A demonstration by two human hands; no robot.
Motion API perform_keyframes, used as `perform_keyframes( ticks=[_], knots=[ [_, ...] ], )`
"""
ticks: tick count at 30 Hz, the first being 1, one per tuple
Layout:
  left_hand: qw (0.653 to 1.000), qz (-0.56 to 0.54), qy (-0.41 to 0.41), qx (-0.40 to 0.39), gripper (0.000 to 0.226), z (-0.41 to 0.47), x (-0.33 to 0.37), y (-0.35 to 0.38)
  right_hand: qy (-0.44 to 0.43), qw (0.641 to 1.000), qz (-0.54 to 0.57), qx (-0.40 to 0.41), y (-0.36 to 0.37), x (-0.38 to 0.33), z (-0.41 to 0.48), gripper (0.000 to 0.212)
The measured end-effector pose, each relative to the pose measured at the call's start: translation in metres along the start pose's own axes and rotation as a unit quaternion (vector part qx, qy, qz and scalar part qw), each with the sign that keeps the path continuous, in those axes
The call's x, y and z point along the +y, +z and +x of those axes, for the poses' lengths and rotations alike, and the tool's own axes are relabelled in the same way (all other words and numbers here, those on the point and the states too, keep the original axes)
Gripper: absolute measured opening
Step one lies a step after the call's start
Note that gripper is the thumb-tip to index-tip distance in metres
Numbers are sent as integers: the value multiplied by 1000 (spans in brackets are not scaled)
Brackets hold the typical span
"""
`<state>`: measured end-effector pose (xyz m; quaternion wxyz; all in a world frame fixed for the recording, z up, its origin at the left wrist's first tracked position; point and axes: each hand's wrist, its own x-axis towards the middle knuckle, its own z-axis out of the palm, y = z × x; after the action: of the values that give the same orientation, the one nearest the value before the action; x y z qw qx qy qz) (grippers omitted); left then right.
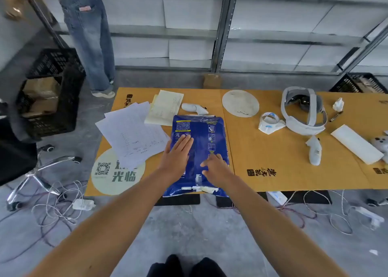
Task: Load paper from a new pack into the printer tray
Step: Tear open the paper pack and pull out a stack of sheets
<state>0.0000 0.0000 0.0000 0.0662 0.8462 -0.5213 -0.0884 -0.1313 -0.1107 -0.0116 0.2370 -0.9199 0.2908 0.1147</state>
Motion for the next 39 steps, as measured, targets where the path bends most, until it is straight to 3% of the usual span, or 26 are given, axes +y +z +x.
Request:
perform_keyframes(
  ticks=[7,13,21,27,30,33,37,39],
  knots=[
    [997,-21,-1,-80,65,0,-3,38,-2,999,-37,12,30,-1,-1,41],
    [995,-6,4,-104,64,-6,-10,50,-10,999,-37,38,37,-3,2,18],
    [991,-61,-5,-123,59,-15,-10,51,-33,995,81,43,44,-2,-39,12],
    [988,-52,14,-145,82,-23,-10,61,-98,993,12,70,60,-3,-54,15],
    [987,-21,27,-155,93,-24,-11,62,-112,994,-3,22,72,-8,-65,20],
    [988,26,35,-145,96,-25,-12,70,-77,996,20,-30,80,-8,-76,14],
    [987,82,55,-129,103,-27,-11,81,7,996,75,-38,88,-2,-71,7],
    [986,97,63,-118,106,-29,-9,83,29,996,80,-37,89,-3,-67,15]
  ],
)
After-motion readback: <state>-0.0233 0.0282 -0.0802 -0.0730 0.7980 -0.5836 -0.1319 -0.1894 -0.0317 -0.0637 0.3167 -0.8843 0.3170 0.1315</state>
